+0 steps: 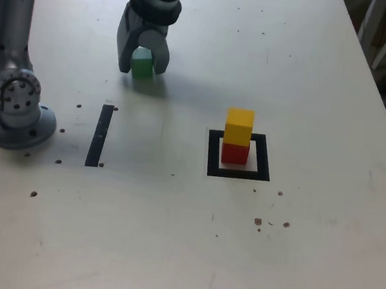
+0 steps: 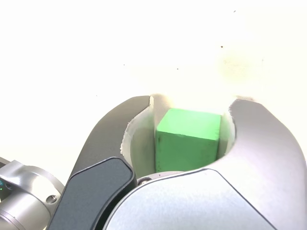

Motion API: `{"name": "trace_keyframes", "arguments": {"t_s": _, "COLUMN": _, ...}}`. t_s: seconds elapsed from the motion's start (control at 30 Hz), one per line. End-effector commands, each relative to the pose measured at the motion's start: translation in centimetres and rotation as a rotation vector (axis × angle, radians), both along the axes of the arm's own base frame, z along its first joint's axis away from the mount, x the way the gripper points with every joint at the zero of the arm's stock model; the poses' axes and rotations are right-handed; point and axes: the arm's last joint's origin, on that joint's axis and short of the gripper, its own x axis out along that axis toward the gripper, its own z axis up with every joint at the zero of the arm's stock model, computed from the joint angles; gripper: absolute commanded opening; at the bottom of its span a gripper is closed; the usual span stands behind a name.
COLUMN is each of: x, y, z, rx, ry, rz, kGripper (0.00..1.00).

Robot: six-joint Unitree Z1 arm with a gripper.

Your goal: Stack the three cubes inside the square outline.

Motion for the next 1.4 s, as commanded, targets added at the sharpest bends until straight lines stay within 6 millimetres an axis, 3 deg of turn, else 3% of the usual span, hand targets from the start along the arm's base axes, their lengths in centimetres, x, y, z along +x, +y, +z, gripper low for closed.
{"name": "trace_keyframes", "arguments": {"t_s": 0.0, "x": 0.0, "y": 0.1, "z": 0.1, "rx": 0.002, "ry": -0.002, "rz": -0.001, "kGripper": 0.32}}
{"name": "trace_keyframes", "arguments": {"t_s": 0.2, "x": 0.1, "y": -0.1, "z": 0.4, "rx": 0.007, "ry": -0.017, "rz": -0.009, "kGripper": 0.32}}
{"name": "trace_keyframes", "arguments": {"t_s": 0.37, "x": 0.9, "y": -1.3, "z": 1.9, "rx": 0.003, "ry": -0.053, "rz": -0.052, "kGripper": 0.32}}
{"name": "trace_keyframes", "arguments": {"t_s": 1.0, "x": 7.2, "y": -10.1, "z": 9.8, "rx": -0.037, "ry": -0.130, "rz": -0.295, "kGripper": 0.32}}
{"name": "trace_keyframes", "arguments": {"t_s": 1.37, "x": 10.6, "y": -14.3, "z": 12.3, "rx": -0.037, "ry": -0.143, "rz": -0.394, "kGripper": 0.32}}
